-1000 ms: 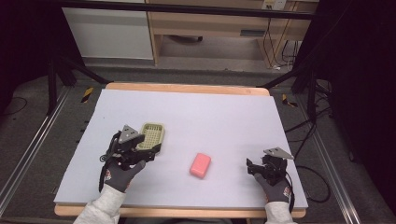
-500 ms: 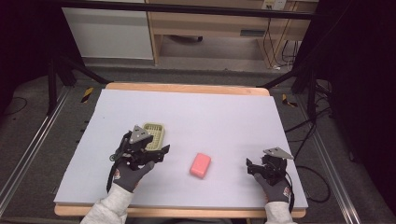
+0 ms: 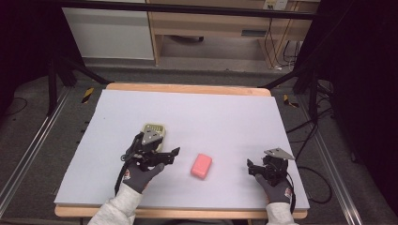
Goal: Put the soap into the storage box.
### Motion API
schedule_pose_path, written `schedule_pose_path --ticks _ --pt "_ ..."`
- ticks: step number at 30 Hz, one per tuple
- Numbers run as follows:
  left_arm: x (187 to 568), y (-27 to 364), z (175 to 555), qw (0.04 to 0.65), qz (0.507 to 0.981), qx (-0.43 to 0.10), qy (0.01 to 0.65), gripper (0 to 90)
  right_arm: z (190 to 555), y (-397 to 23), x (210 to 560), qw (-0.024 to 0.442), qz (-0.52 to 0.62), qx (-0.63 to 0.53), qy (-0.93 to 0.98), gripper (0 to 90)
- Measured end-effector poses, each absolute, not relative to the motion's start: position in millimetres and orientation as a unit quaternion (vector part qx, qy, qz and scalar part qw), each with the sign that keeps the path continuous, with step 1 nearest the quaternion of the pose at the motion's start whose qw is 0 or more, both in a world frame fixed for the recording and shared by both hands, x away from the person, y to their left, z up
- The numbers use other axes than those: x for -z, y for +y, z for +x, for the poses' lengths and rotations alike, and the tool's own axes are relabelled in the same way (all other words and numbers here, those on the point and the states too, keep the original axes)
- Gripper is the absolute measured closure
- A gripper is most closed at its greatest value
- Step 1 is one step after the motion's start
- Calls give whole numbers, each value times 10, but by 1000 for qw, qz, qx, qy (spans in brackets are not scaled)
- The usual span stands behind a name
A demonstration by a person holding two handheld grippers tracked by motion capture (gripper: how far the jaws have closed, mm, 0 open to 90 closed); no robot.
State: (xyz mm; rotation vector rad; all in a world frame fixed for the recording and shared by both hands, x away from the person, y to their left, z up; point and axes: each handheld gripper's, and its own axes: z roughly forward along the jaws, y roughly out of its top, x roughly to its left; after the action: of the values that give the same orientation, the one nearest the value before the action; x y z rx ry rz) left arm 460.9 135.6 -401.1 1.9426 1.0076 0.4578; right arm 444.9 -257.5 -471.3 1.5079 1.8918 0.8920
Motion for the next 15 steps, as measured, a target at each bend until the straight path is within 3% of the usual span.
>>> schedule_pose_path --ticks 15 --pt "4041 1186 4590 431 794 -179 390 252 4449 -2571 4711 276 563 -333 704 103"
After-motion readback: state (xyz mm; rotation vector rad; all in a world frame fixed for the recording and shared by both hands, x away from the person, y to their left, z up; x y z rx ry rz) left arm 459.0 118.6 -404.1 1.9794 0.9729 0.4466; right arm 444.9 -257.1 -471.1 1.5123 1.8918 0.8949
